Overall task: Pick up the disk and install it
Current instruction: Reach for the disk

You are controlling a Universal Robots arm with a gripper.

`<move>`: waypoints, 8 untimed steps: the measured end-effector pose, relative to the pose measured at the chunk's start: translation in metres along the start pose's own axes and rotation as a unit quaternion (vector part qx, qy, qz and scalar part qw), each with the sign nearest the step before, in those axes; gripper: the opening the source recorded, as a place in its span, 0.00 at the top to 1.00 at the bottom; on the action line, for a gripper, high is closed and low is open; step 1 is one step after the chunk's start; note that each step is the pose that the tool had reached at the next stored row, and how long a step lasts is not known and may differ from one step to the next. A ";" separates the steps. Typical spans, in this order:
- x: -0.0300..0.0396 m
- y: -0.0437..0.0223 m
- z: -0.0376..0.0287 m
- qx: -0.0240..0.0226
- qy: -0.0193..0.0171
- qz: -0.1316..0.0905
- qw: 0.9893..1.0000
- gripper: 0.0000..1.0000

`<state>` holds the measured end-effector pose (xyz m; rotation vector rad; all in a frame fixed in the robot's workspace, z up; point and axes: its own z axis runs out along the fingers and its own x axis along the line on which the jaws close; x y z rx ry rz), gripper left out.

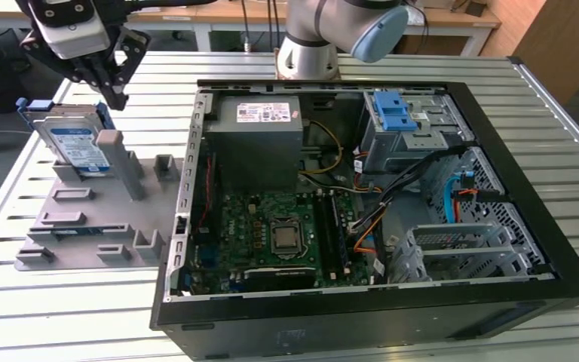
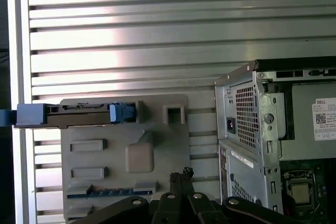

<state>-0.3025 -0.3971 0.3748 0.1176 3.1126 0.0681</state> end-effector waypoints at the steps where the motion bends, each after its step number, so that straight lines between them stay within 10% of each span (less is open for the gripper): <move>1: 0.0004 0.0000 0.0001 0.000 0.000 0.000 1.000 0.89; 8: 0.0079 0.0019 0.0009 0.000 0.001 0.000 1.000 0.89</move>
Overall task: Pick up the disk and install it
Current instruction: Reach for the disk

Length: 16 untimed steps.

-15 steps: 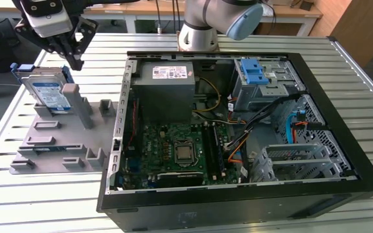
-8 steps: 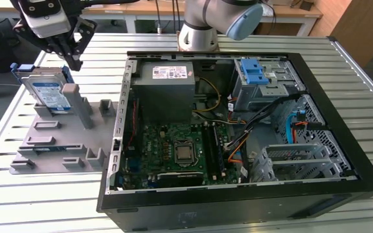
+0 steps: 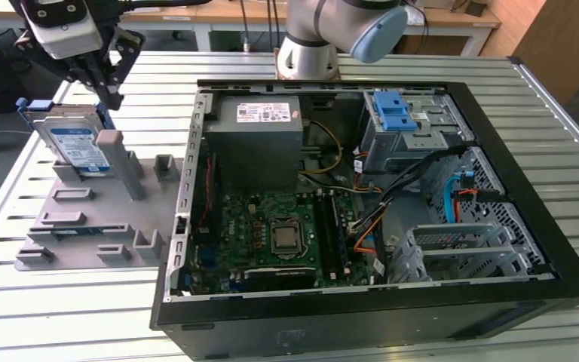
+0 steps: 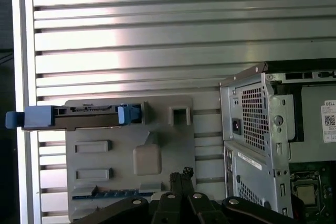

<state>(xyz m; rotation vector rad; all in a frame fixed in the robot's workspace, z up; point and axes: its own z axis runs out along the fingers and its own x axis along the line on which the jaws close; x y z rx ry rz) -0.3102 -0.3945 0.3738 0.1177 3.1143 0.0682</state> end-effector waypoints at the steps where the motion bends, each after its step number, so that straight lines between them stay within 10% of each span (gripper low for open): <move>1: 0.0037 0.0016 0.0001 0.000 0.002 0.000 1.000 0.89; 9: 0.0256 0.0069 0.0027 0.000 0.007 0.000 1.000 0.89; 16: 0.0280 0.0072 0.0028 0.000 0.007 0.000 1.000 0.89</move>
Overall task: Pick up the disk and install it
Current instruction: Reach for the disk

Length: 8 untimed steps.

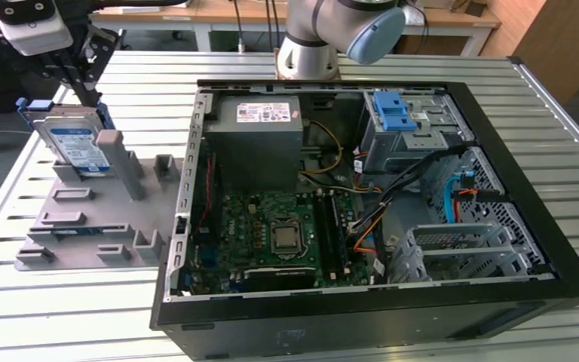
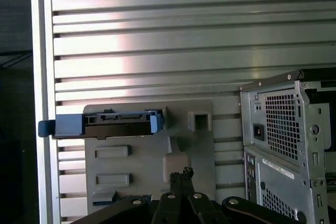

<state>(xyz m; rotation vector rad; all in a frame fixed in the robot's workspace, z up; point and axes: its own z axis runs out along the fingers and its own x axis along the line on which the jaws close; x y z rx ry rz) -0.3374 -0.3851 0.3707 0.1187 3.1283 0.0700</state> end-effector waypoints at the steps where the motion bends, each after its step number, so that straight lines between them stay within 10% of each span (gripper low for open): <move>1: 0.0000 0.0000 0.0000 0.000 0.000 0.000 1.000 0.89; 8: 0.0030 -0.0002 0.0000 0.000 0.000 0.000 1.000 0.89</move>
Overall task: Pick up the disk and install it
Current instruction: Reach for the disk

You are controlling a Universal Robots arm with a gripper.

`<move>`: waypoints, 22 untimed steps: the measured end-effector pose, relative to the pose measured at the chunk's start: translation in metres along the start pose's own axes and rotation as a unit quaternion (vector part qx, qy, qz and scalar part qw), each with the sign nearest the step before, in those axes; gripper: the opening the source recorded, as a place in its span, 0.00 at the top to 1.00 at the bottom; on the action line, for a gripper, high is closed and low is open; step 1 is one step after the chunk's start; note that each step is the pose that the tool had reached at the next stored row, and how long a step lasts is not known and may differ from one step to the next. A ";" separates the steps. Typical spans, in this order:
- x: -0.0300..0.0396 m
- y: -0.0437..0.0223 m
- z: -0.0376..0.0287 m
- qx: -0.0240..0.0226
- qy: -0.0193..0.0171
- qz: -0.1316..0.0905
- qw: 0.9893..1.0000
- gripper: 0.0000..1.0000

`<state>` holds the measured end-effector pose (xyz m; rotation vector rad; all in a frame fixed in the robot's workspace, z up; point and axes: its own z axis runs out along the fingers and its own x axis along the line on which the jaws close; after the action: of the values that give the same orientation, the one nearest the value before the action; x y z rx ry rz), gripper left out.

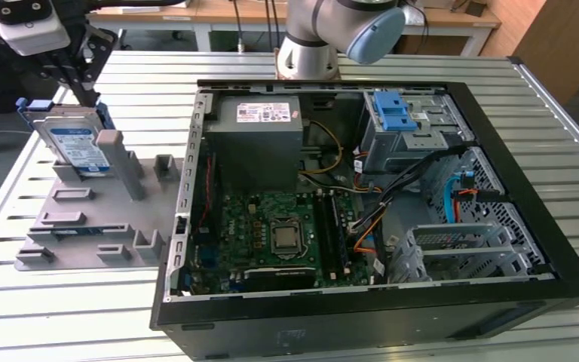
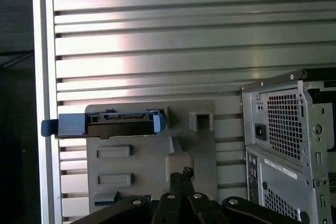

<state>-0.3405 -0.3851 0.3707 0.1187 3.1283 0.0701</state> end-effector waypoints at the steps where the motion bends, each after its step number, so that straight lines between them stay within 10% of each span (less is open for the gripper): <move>1: 0.0008 0.0000 0.0000 0.000 0.000 0.000 1.000 0.89; 6: 0.0093 -0.0004 0.0000 0.000 0.000 0.000 1.000 0.89; 7: 0.0222 0.0001 0.0008 0.001 0.007 0.000 1.000 0.89; 10: 0.0303 0.0025 0.0018 0.001 0.009 0.000 1.000 0.89; 22: 0.0336 0.0027 0.0023 0.001 0.009 0.000 1.000 0.89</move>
<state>-0.3738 -0.3797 0.3682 0.1201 3.1468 0.0694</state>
